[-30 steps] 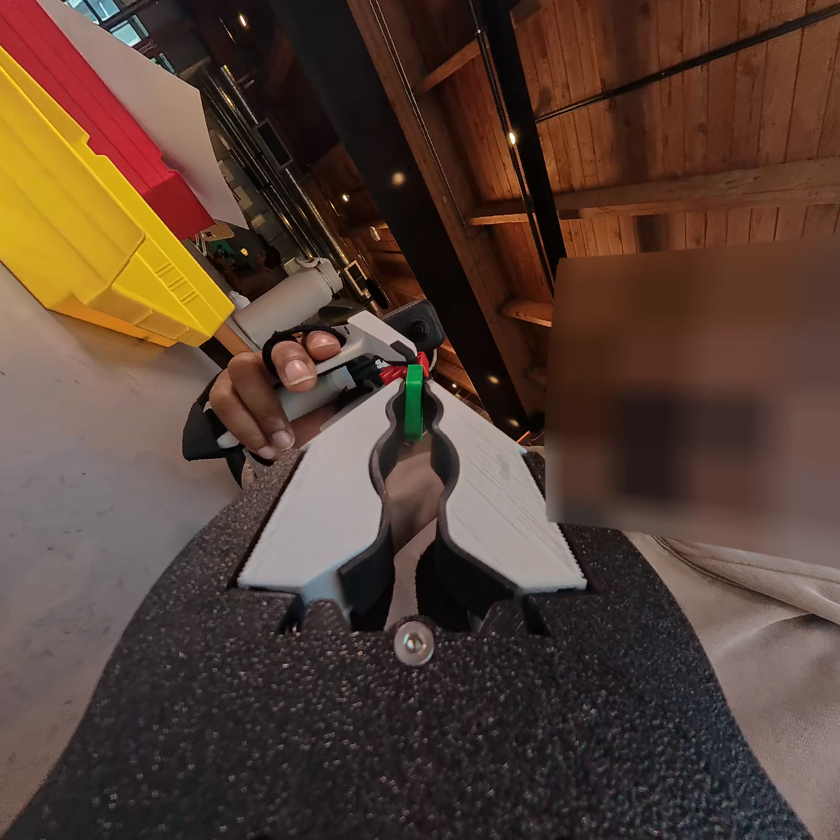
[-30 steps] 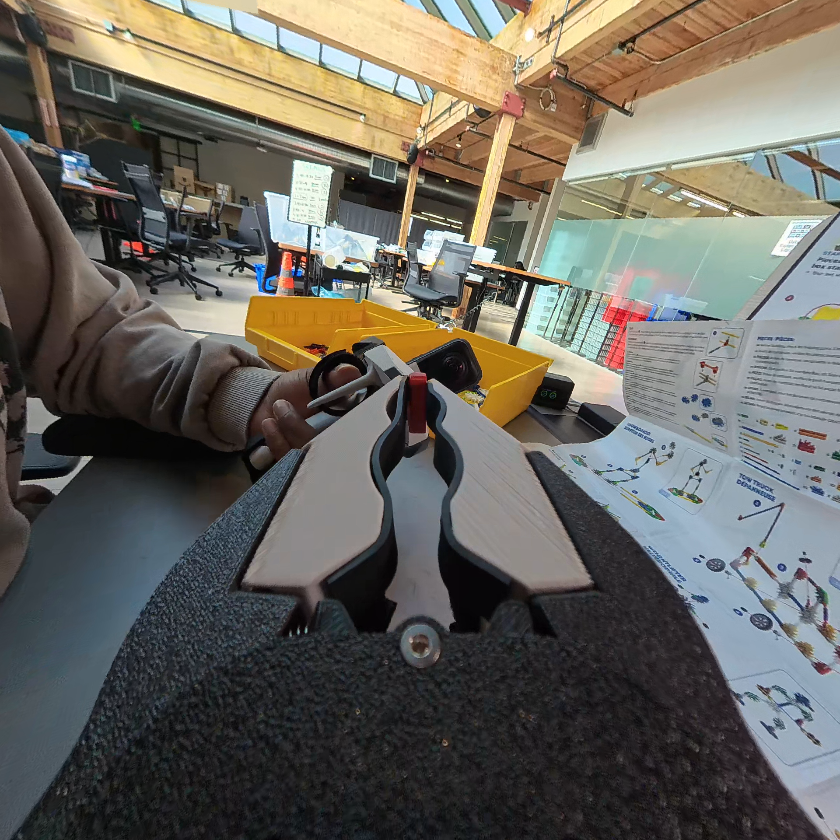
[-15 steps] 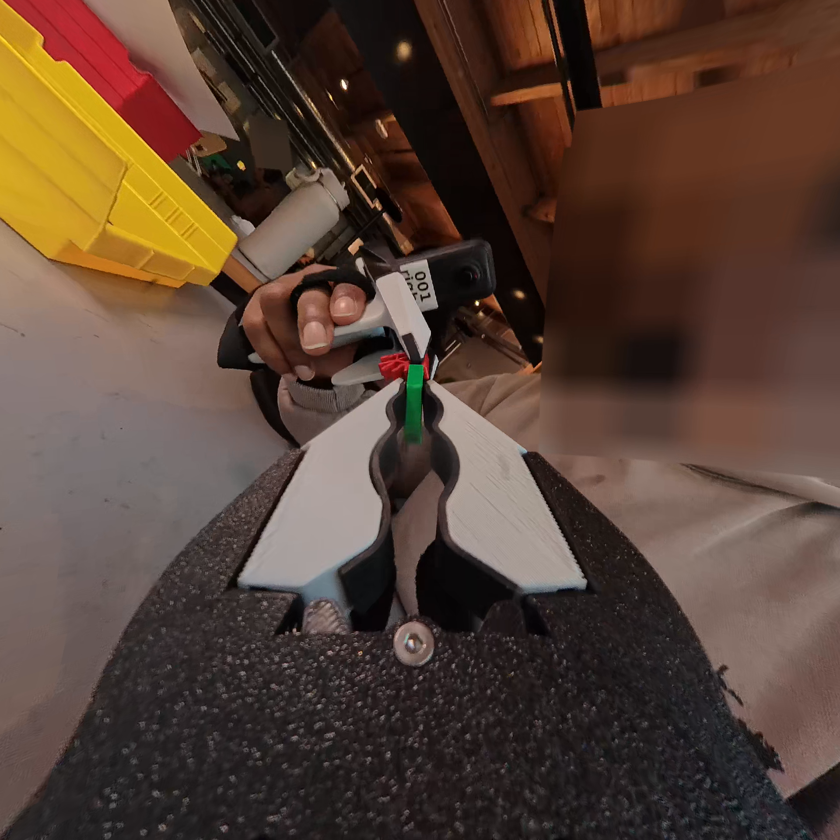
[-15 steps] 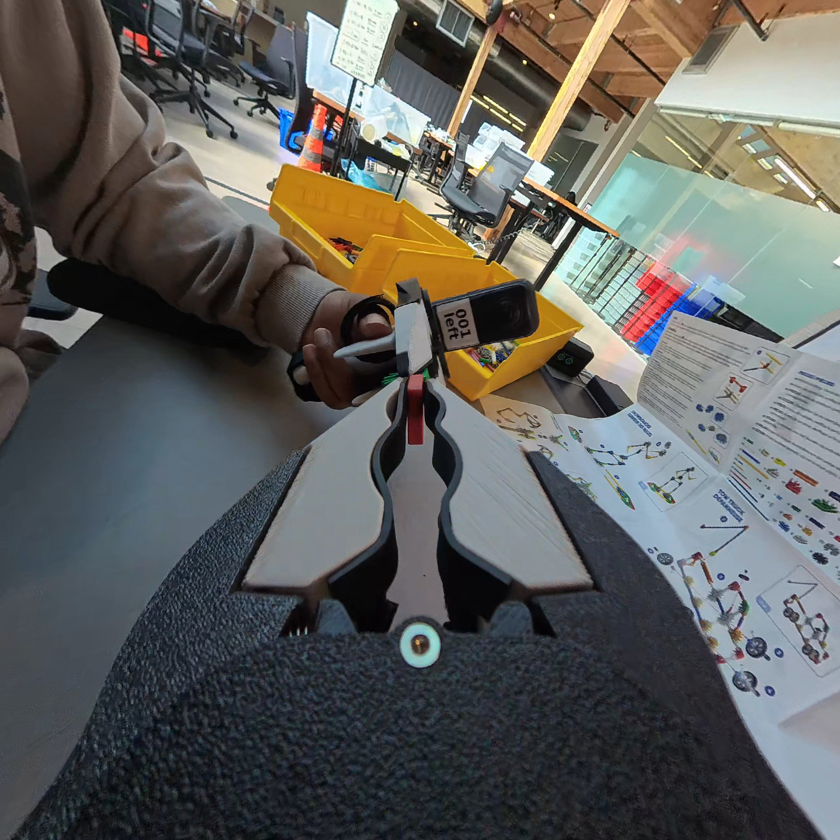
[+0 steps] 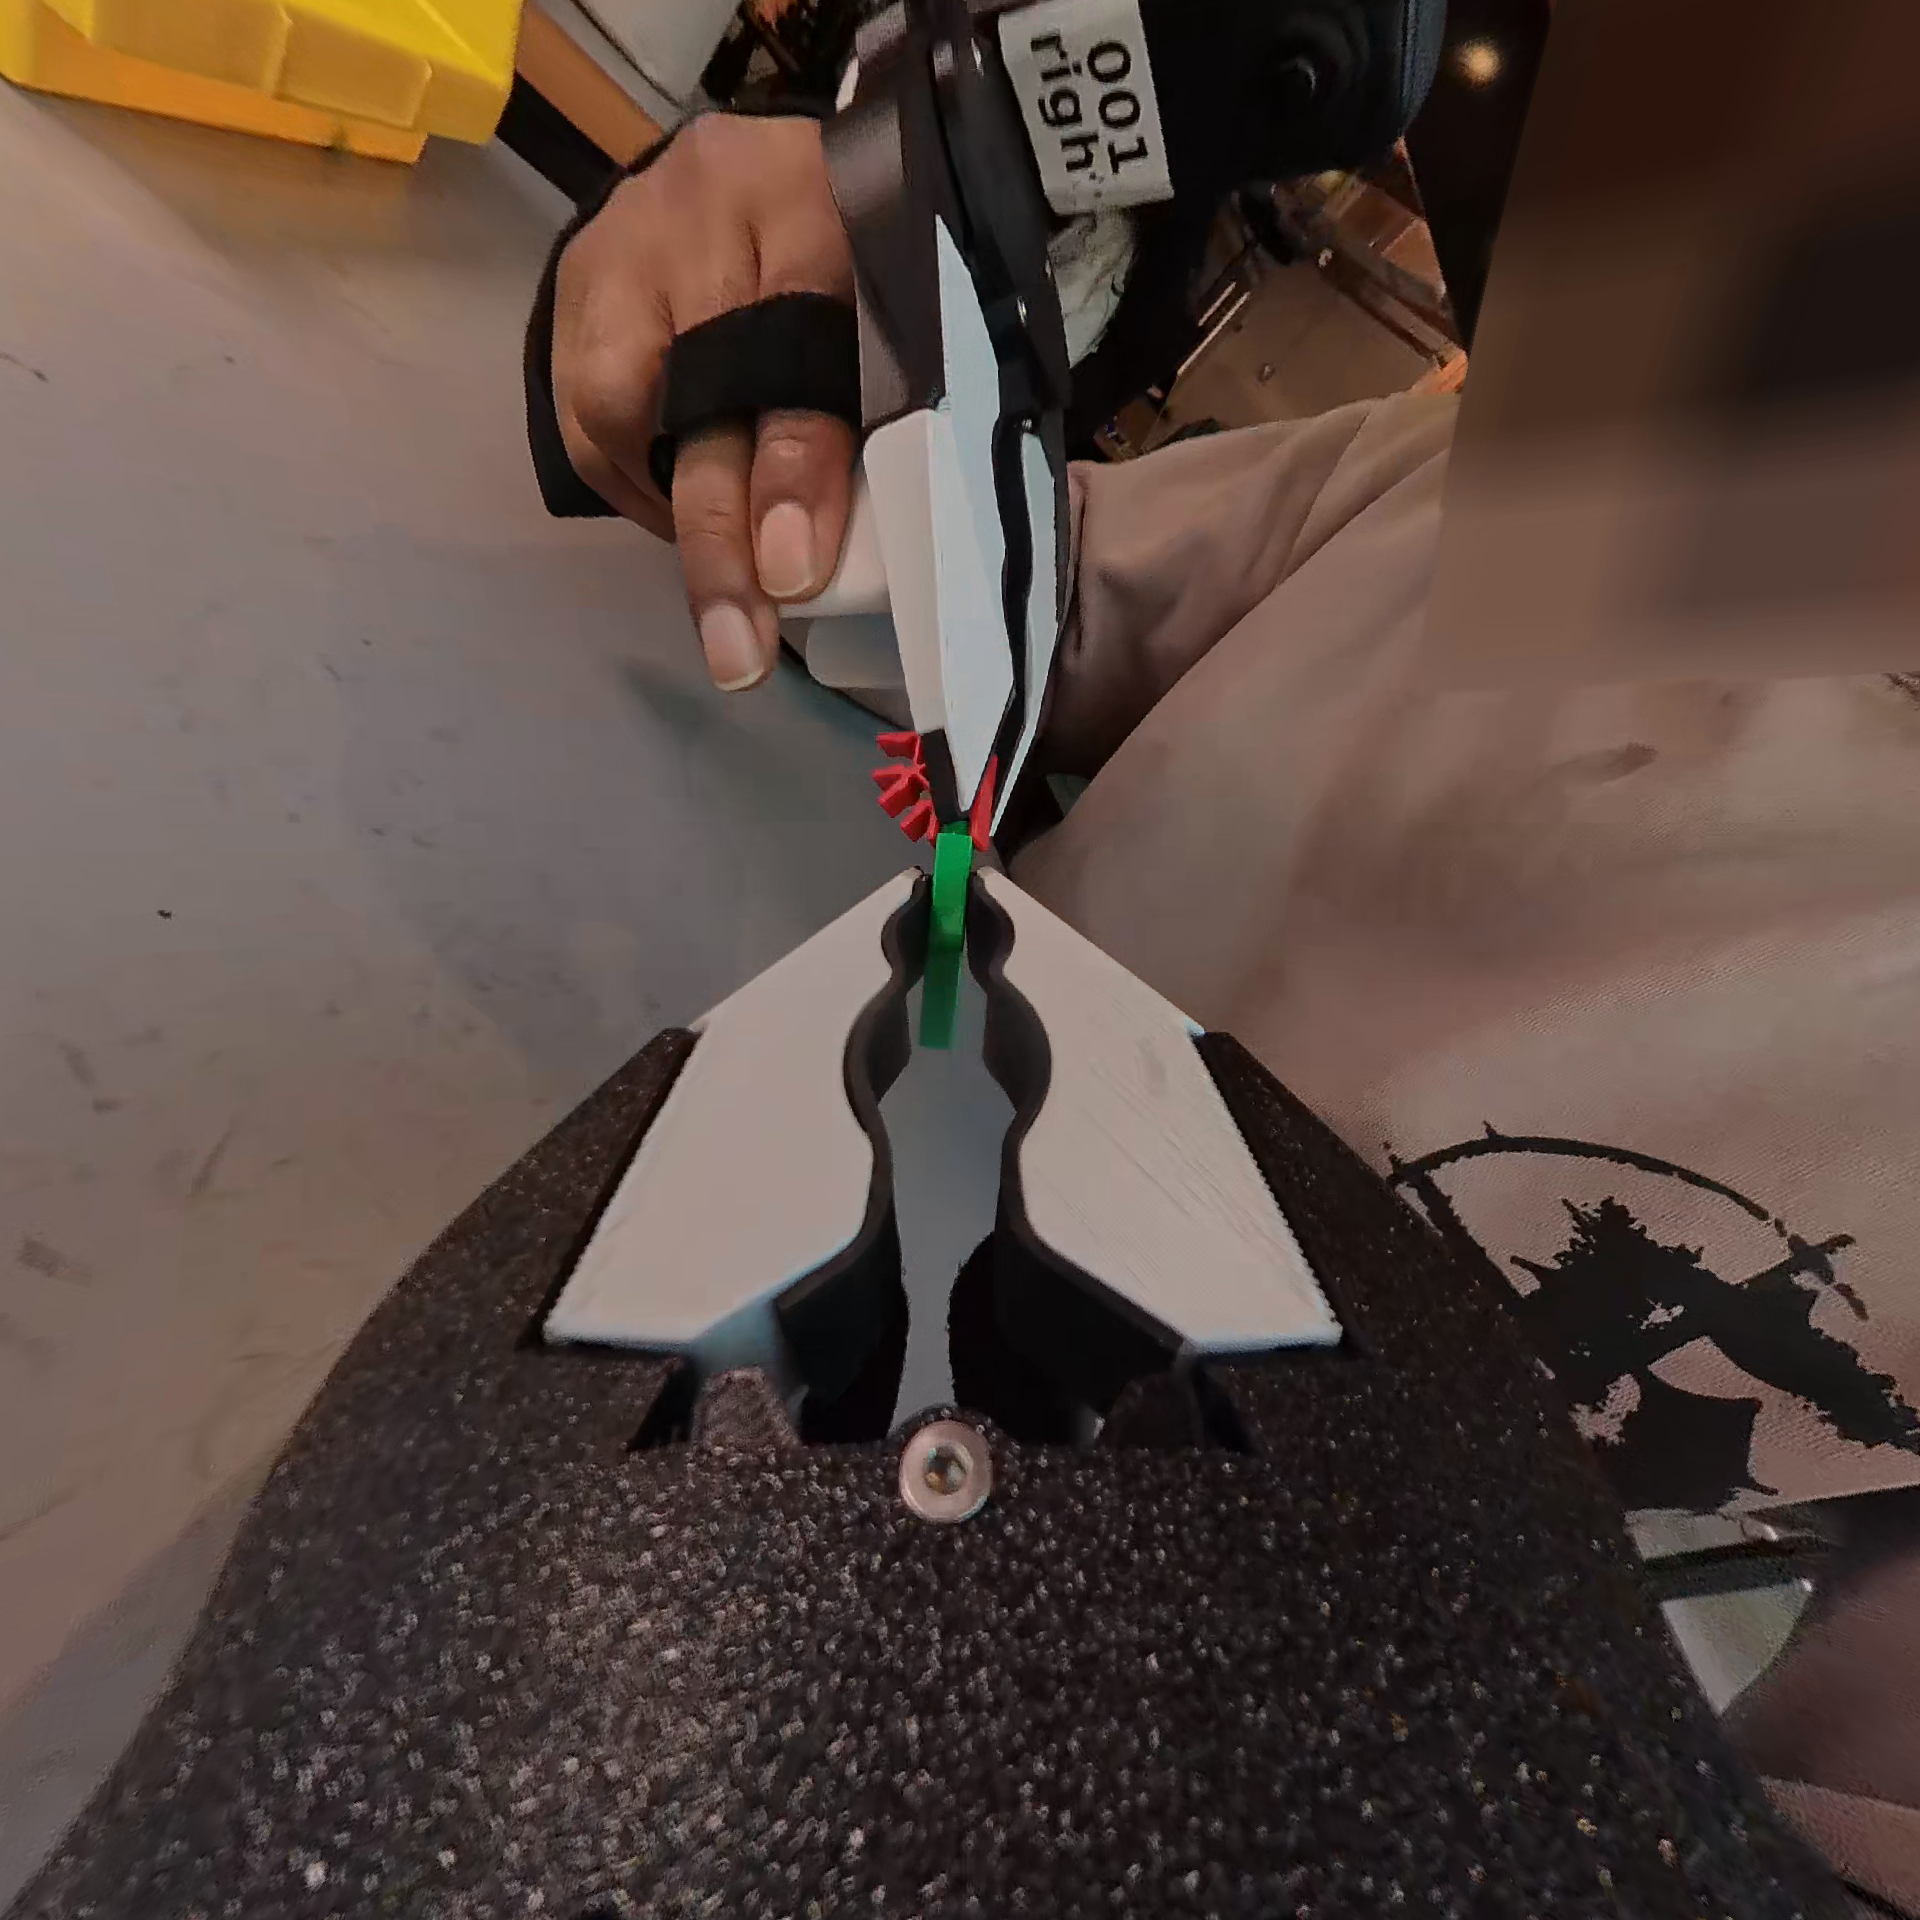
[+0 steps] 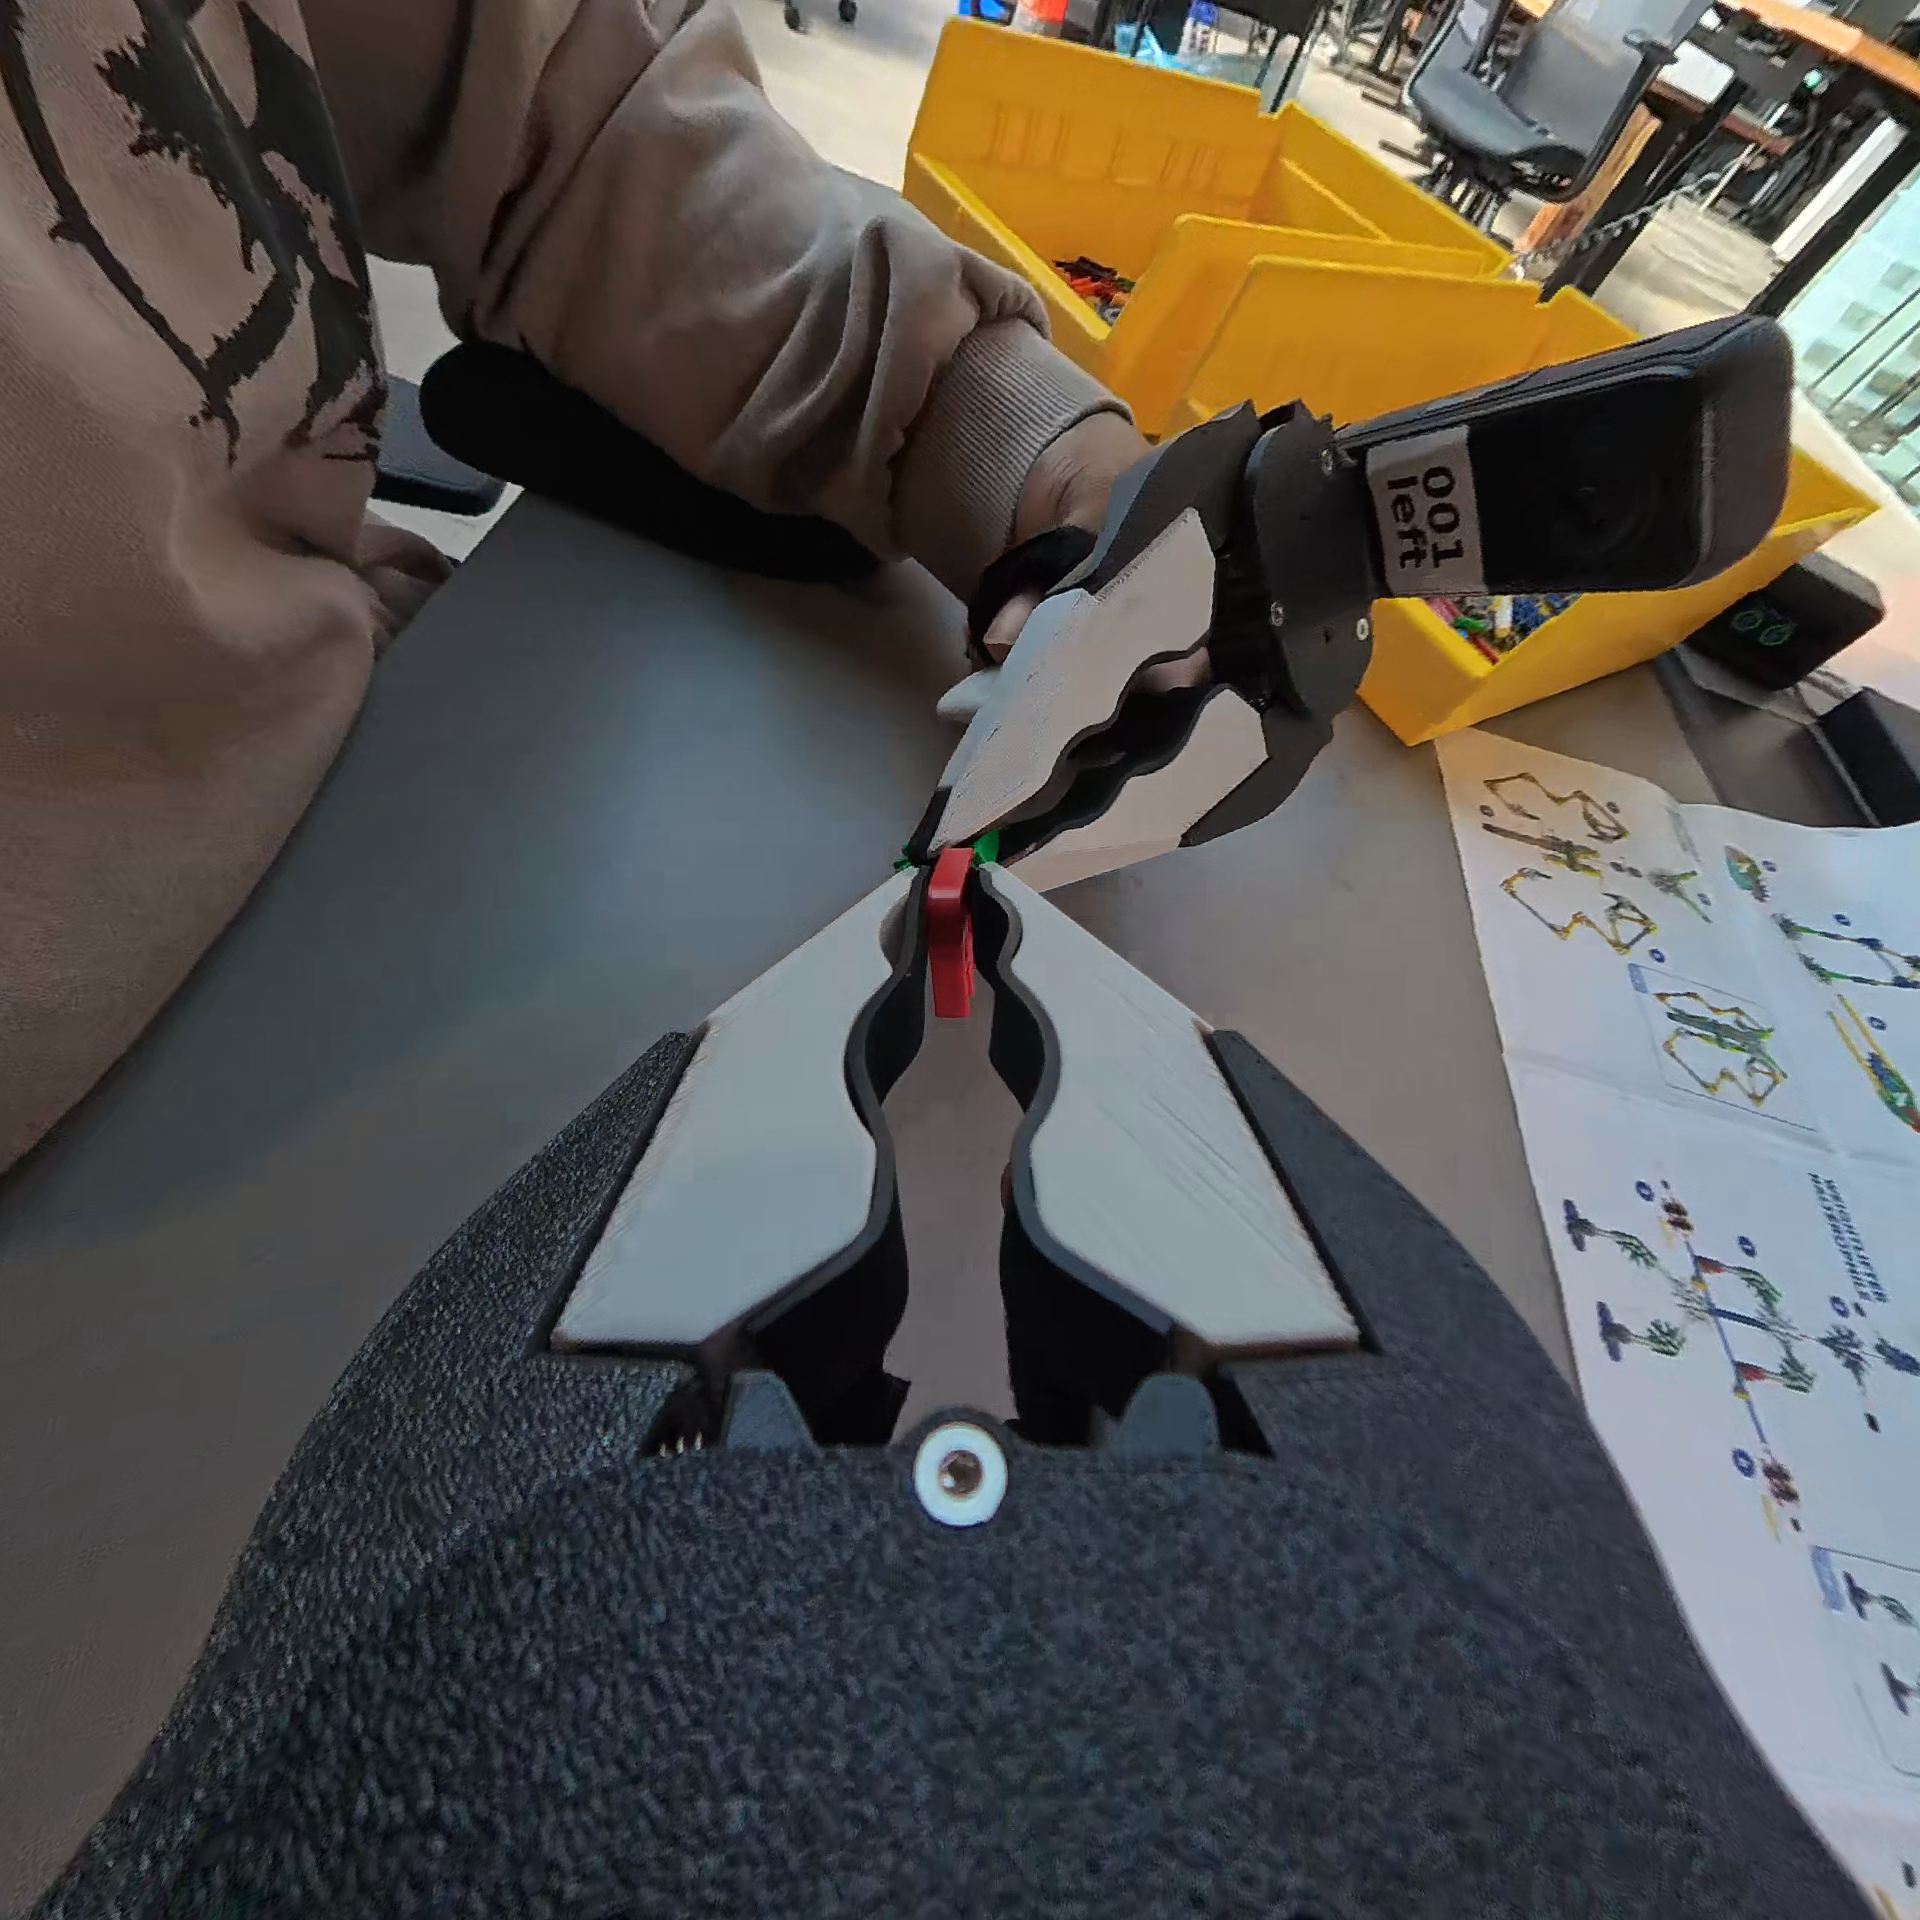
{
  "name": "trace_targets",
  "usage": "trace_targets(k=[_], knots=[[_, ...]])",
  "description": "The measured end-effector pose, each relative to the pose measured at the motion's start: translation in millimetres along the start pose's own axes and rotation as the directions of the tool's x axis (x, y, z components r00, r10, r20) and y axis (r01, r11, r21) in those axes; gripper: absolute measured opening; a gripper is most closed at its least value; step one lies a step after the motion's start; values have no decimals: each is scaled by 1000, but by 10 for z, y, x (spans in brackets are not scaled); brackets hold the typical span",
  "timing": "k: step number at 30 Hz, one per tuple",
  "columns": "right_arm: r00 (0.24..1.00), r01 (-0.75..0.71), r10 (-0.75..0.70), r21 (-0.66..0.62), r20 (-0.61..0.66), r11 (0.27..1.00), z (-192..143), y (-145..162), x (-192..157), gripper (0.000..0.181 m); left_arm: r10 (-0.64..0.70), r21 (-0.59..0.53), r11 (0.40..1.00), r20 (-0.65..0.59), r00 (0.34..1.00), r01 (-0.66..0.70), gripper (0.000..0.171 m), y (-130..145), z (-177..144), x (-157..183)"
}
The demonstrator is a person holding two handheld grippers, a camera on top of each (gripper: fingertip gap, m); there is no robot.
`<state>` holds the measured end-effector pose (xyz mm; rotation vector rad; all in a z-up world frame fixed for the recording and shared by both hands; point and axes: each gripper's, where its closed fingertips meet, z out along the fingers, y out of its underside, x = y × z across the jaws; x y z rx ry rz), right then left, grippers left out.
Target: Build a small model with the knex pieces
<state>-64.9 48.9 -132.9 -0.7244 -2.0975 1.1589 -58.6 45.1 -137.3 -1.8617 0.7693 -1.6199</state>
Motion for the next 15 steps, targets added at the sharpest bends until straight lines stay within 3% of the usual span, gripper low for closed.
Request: trace_targets(k=[7,15], knots=[[978,-92,107,-89,180,992,115,238,-242,4,198,-327,932,103,975,-155,3,363,207,-136],[925,-295,302,-62,230,953,27,313,-119,5,448,-371,867,291,846,-332,5,259,208,-314]])
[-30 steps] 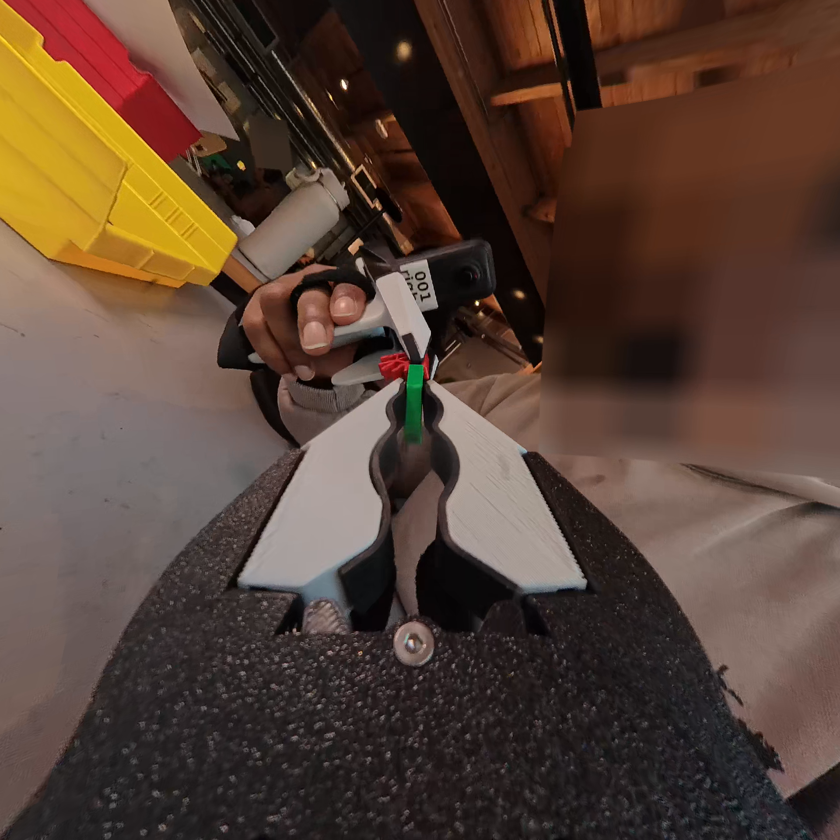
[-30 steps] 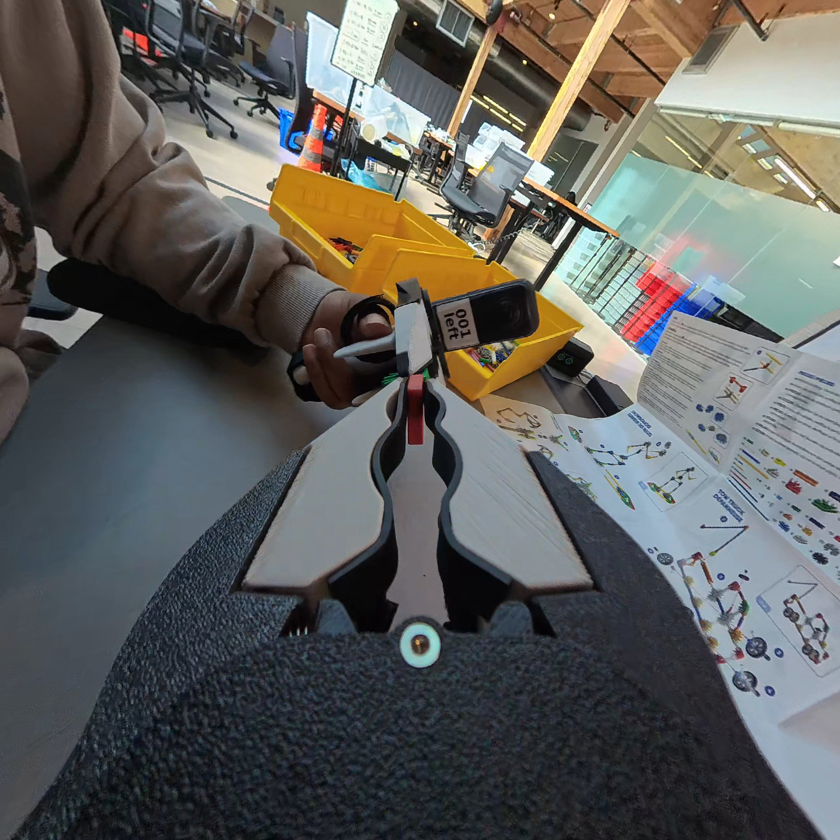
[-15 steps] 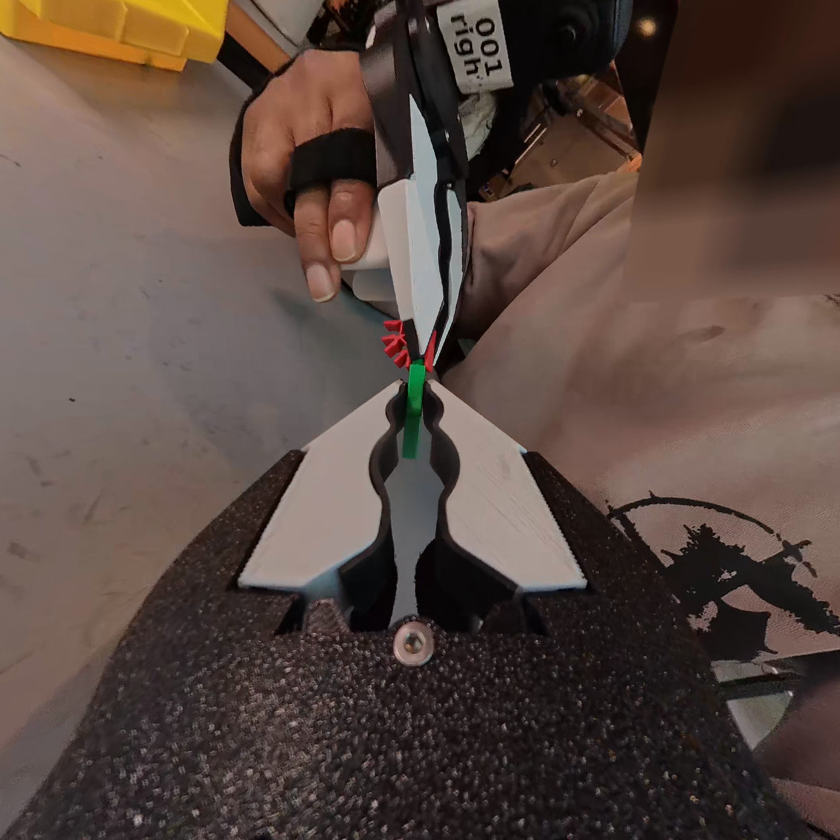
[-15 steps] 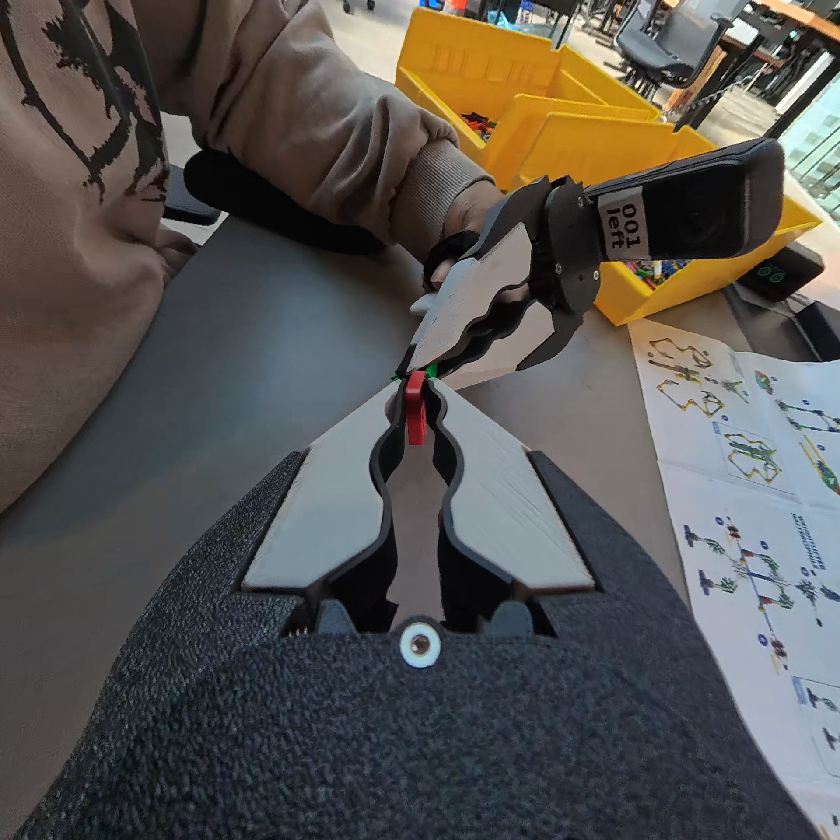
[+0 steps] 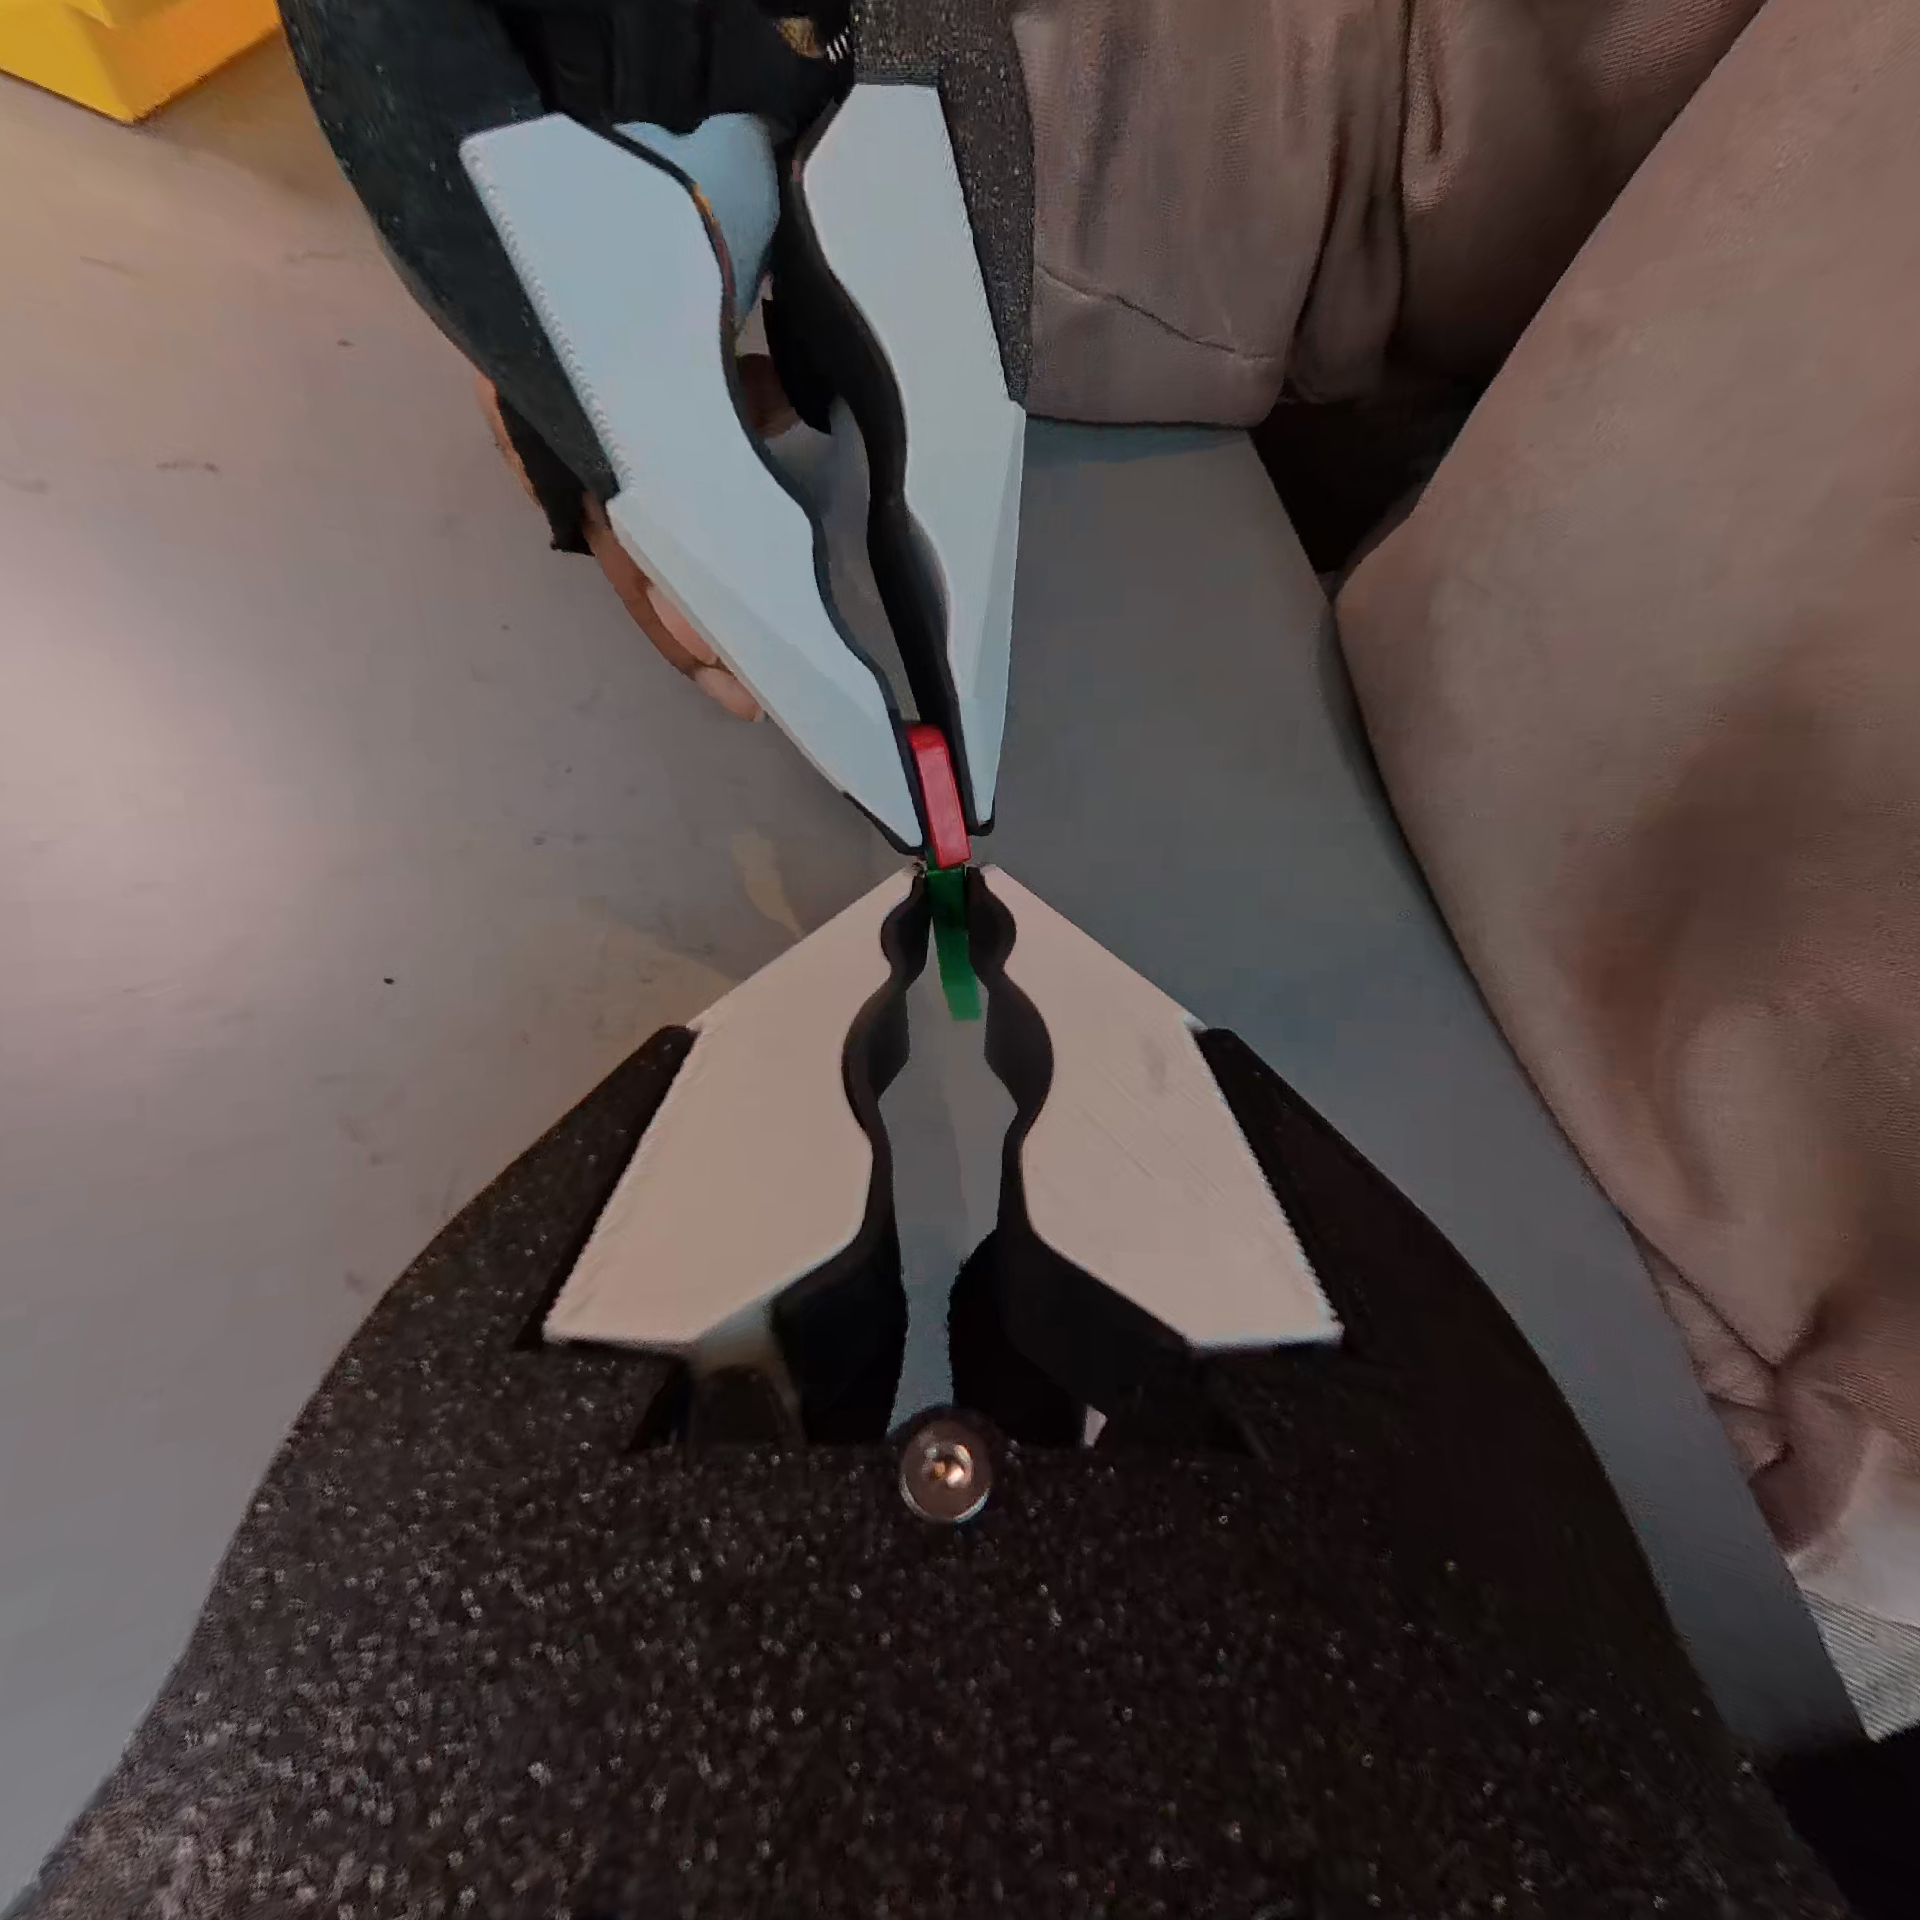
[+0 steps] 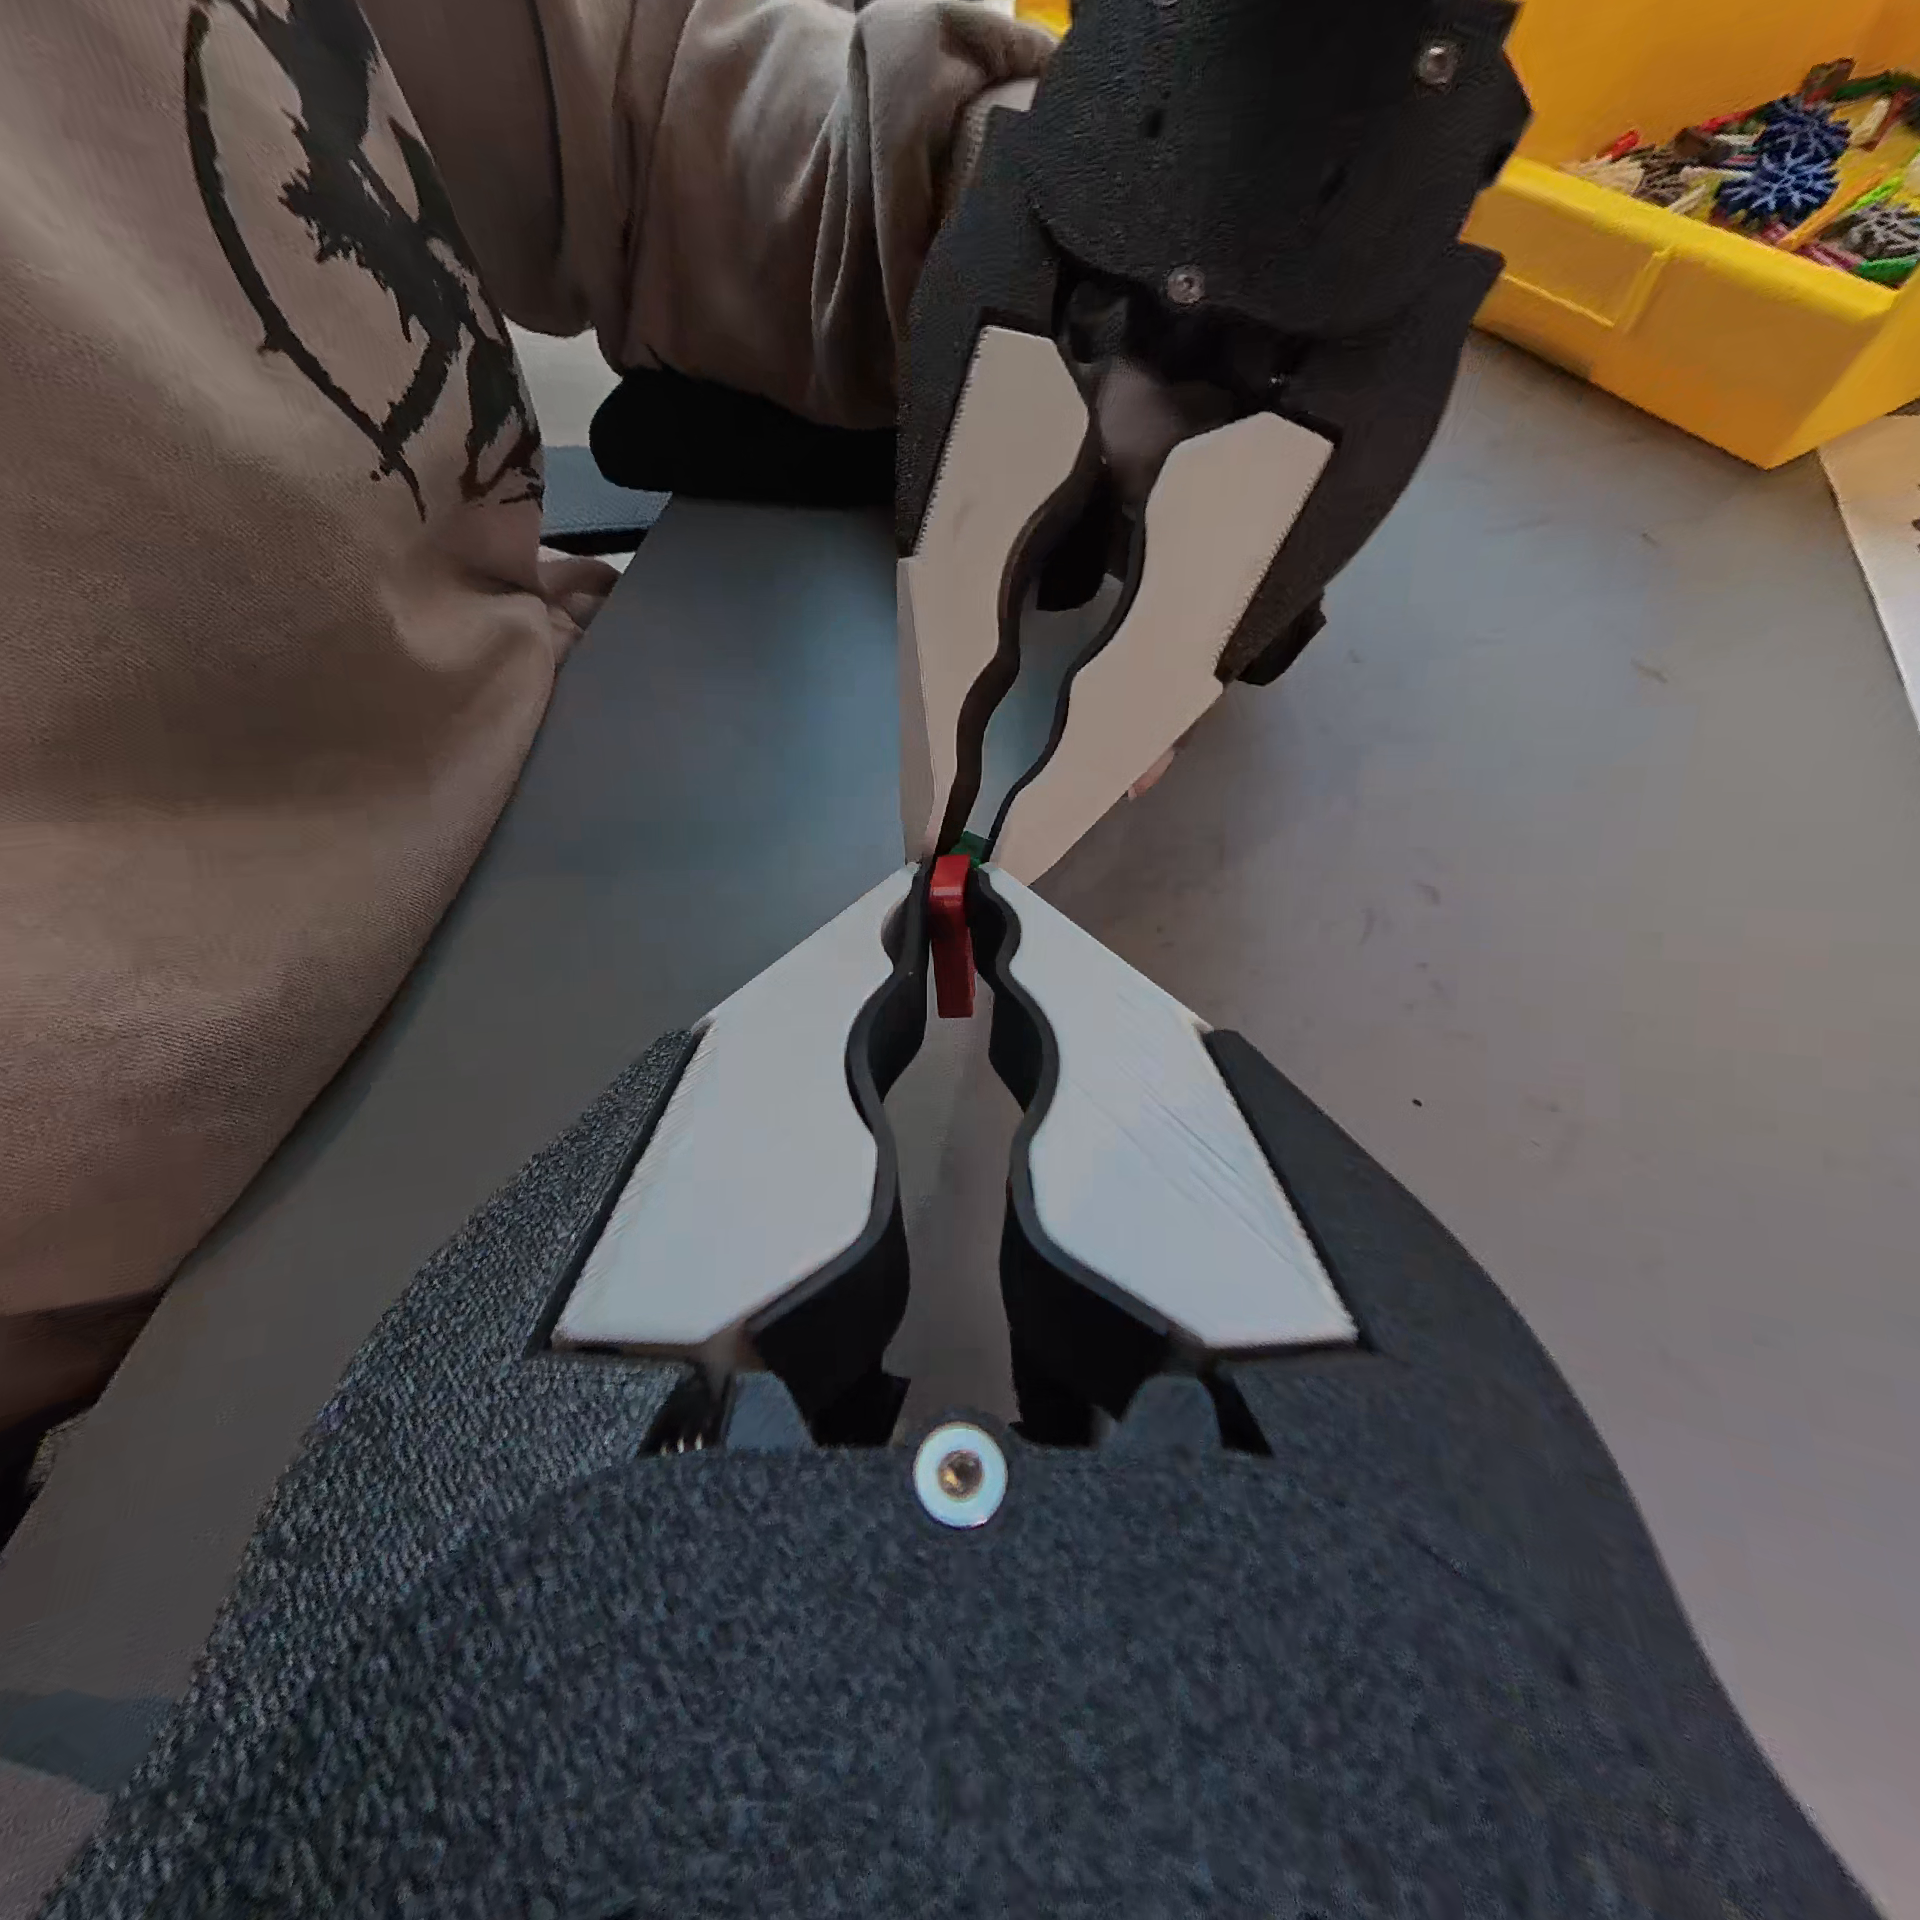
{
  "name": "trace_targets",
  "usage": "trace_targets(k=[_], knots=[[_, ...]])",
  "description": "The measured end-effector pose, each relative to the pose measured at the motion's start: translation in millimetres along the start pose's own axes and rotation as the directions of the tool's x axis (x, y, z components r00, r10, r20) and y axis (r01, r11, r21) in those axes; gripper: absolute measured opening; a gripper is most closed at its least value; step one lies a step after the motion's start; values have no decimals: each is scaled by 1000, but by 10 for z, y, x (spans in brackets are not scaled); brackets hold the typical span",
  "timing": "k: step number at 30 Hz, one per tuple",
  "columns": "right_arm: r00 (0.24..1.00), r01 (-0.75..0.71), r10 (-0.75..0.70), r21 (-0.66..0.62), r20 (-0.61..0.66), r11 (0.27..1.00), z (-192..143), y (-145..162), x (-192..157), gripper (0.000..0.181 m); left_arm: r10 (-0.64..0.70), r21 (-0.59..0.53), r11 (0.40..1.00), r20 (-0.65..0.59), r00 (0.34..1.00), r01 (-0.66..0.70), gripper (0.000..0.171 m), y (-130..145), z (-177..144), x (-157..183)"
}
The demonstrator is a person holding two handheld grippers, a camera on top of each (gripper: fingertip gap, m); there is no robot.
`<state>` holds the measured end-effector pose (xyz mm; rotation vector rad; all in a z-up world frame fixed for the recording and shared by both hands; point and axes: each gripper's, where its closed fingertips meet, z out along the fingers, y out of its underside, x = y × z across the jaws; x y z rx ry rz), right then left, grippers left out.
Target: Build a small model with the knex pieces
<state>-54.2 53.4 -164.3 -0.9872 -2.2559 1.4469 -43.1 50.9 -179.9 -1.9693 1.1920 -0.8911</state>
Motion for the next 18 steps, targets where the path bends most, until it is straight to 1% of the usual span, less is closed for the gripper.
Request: trace_targets(k=[3,6,8,10,11,14,15,16,17,18], knots=[[997,-77,77,41,-1,996,-92,-22,85,5,77,20,997,143,987,-81,5,-76,-21,-122],[991,-128,129,60,-18,990,-137,-24,167,5,161,-13,986,273,948,-164,5,-99,-41,-230],[987,-148,153,88,-42,985,-178,-47,229,5,213,-34,976,357,910,-215,5,-132,-77,-300],[976,-209,214,125,-29,970,-224,-80,259,5,276,-67,959,434,858,-275,6,-180,-113,-347],[969,-241,246,155,-14,958,-254,-114,270,5,321,-93,944,475,819,-316,5,-216,-137,-363],[946,-324,319,257,65,910,-345,-273,262,5,485,-192,860,592,643,-472,6,-372,-254,-372],[938,-346,334,285,90,894,-357,-319,256,6,514,-206,838,613,600,-506,6,-411,-292,-361],[931,-366,346,315,119,876,-363,-365,248,6,523,-198,824,627,577,-531,6,-445,-328,-345],[921,-390,360,340,150,856,-359,-399,242,6,519,-173,818,634,574,-549,6,-468,-358,-323],[909,-416,378,356,175,837,-346,-416,249,6,503,-139,822,632,590,-553,6,-477,-382,-308]])
